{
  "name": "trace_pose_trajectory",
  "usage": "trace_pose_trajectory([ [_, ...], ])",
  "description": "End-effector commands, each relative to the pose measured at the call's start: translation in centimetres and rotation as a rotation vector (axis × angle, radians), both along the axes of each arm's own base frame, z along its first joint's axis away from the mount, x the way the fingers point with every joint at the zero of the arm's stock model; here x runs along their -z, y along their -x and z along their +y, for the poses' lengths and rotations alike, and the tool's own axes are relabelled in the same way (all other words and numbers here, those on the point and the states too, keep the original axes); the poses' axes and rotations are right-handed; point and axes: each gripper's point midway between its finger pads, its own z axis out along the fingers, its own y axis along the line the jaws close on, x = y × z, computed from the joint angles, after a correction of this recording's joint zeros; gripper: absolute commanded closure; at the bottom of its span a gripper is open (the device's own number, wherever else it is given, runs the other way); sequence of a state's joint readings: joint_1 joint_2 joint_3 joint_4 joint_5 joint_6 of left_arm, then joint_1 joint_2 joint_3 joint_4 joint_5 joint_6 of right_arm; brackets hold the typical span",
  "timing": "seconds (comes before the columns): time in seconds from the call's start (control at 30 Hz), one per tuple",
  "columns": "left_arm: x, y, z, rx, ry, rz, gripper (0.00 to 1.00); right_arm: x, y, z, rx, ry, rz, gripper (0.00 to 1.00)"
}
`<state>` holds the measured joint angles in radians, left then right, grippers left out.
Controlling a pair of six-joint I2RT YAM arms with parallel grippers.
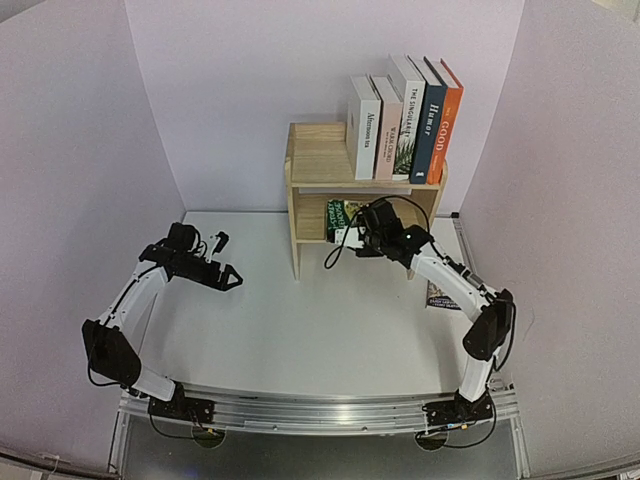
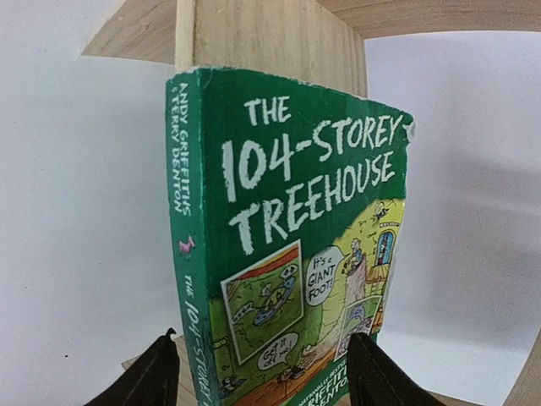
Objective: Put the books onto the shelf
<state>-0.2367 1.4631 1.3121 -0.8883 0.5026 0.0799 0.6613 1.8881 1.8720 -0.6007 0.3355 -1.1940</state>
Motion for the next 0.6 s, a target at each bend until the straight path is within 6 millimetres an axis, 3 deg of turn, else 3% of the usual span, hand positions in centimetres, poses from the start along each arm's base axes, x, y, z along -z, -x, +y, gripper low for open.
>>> trace_pose_trajectory([
  [0.0, -0.8, 0.1, -0.1, 0.019, 0.008, -0.041, 0.00, -0.8, 0.6, -0.4, 0.003, -0.026, 0.026, 0.38],
  [0.57, -0.7, 0.0, 0.0, 0.014, 0.000, -0.048, 0.00, 0.5, -1.5, -0.5, 0.022, 0.022, 0.021, 0.64],
])
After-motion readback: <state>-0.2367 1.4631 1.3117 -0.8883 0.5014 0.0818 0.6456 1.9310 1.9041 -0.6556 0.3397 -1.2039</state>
